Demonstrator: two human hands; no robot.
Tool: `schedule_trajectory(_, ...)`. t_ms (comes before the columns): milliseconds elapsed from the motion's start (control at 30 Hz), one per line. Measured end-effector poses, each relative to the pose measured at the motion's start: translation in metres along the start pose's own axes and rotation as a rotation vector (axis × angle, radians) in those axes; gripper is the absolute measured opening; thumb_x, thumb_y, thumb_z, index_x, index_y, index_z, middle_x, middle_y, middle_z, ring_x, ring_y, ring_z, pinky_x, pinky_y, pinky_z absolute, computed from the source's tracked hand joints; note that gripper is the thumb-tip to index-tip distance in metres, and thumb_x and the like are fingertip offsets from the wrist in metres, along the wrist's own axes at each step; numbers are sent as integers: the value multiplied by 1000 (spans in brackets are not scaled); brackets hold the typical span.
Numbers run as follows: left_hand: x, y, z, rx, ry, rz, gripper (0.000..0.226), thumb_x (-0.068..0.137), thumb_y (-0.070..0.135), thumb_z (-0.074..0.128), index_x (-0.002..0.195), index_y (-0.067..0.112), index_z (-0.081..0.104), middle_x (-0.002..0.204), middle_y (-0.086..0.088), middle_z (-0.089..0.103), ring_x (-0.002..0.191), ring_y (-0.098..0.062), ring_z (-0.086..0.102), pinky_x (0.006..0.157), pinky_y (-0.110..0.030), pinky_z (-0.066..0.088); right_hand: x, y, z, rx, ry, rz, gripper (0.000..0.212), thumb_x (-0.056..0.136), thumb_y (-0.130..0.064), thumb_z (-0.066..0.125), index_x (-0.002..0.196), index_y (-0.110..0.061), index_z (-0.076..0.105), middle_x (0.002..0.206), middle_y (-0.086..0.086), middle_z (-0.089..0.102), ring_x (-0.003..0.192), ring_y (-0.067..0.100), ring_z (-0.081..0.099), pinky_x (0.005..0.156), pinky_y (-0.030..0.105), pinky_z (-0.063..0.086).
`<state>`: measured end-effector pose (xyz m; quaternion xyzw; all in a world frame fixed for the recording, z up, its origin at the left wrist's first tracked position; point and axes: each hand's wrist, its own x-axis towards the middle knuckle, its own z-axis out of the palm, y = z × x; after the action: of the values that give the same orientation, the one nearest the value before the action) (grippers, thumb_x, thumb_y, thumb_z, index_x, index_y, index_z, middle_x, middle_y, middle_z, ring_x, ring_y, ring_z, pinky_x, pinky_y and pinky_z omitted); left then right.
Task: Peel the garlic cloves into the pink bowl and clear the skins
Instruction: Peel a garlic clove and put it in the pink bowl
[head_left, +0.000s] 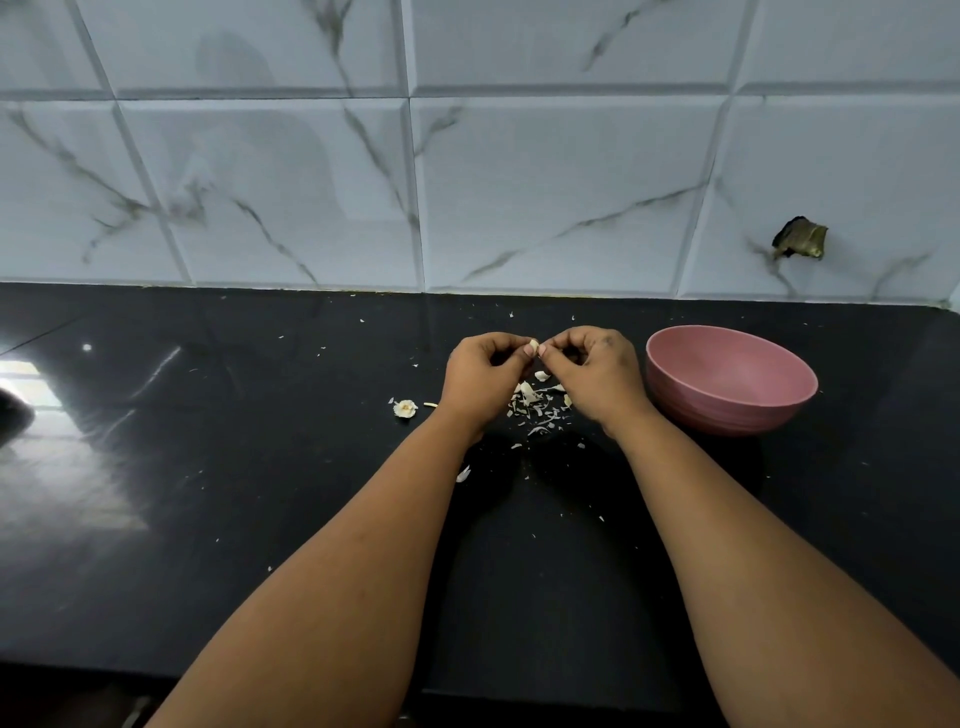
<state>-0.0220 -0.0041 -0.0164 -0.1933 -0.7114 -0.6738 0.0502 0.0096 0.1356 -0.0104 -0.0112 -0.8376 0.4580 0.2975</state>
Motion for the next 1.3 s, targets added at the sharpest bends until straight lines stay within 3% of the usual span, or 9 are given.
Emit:
schedule_trajectory(167,-2,1,1,19,-15,-12,10,91,8,67,96,12,75,80,7,74,74,0,70,70,-15,53,-1,0,1,1,15,5,10,81,-20,73,72,-18,71,56,-13,60,45,-6,50,47,5,35)
schedule_trajectory(367,-4,2,1,21,-24,-20,13,92,7,67,102,6,74,92,-6,75,85,-12,73,84,-27,58,0,-1,1,2,33,3,13,79,-20,74,67,-19,69,47,-16,53,45,-5,49,47,6,34)
schedule_trajectory(600,-5,3,3,-64,-39,-45,11,92,3,65,99,7,73,93,-11,75,91,-21,72,88,-33,58,0,-1,2,8,45,27,14,78,-23,74,65,-21,68,53,-13,58,46,-5,50,47,7,35)
schedule_trajectory(667,-5,4,2,-94,-46,-54,12,92,2,64,102,4,72,93,-11,74,86,-16,72,85,-29,57,0,-2,2,29,45,46,12,79,-22,74,68,-19,69,58,-9,63,51,-1,53,52,13,42)
schedule_trajectory(800,-6,7,3,-233,-79,-95,20,95,-3,57,112,-8,64,87,-9,70,69,-3,68,70,-16,53,1,-5,3,126,21,120,9,82,-20,70,75,-14,71,73,9,71,72,30,68,67,39,57)
schedule_trajectory(867,-7,10,4,-323,-107,-122,21,97,-4,53,115,-11,61,84,-8,68,65,-2,67,66,-15,52,0,-6,4,177,3,143,9,83,-20,68,75,-16,70,77,12,71,74,32,67,73,46,57)
schedule_trajectory(1100,-5,14,2,-613,-157,-248,17,99,1,50,101,6,66,77,-1,72,69,-9,67,68,-17,54,-1,-13,5,308,-36,201,16,88,-19,60,73,-20,65,72,5,66,72,21,61,80,49,54)
schedule_trajectory(1300,-5,15,1,-664,-130,-264,19,101,4,47,103,9,66,84,-5,67,73,-11,63,71,-20,55,1,-18,0,413,-41,252,33,94,-15,46,67,-10,64,65,5,62,64,23,57,68,40,49)
